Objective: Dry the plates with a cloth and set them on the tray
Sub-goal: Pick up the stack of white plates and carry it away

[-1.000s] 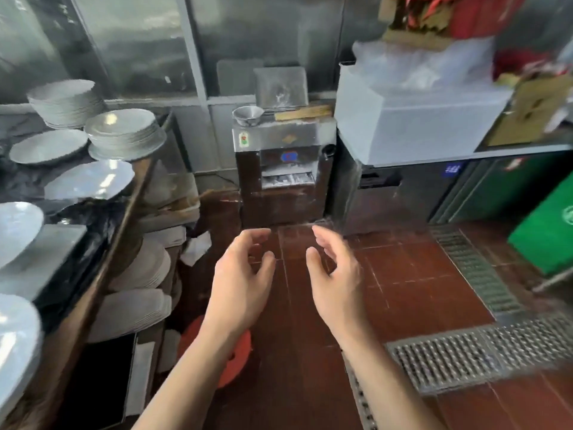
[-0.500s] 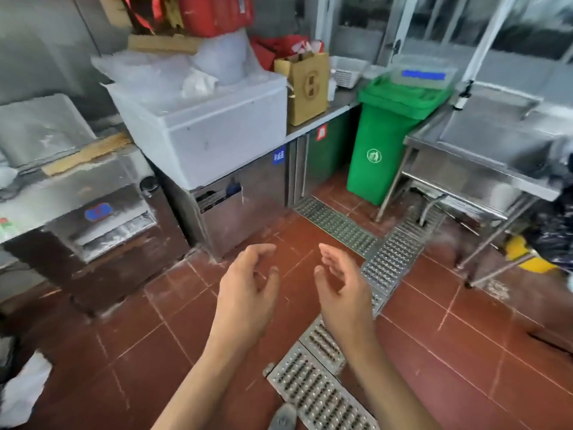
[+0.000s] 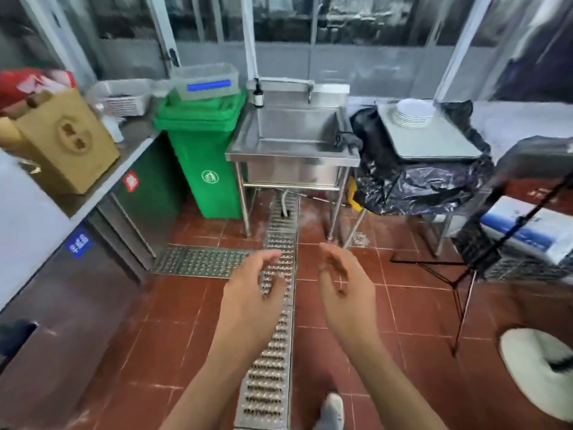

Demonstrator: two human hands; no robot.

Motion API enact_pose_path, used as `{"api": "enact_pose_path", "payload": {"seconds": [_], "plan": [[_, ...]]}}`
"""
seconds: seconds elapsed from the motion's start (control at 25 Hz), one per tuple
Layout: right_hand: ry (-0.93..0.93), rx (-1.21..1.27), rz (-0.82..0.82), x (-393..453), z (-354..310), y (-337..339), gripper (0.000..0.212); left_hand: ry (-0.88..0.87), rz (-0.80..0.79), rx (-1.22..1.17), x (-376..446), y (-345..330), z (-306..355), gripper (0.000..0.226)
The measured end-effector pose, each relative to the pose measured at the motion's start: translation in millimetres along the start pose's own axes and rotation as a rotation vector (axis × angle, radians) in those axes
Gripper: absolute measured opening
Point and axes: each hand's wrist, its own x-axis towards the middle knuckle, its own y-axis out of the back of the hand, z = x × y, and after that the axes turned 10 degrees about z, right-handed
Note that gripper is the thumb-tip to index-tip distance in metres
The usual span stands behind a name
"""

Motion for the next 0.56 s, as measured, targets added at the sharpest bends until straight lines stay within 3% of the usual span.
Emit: {"api": "enact_pose_path", "payload": {"seconds": [0.28,0.56], "plan": [[-0.013,0.020,0.196,192.3,62.5,21.6,0.028,-0.075,-0.074,-0.022,152.3,-147.7,47.4,0.030],[-0.035,0.035,0.311,362.4,100.4,48.8,0.027,-0.112,-0.130,-0.060,284.3,-264.1,95.1,0.030]]}}
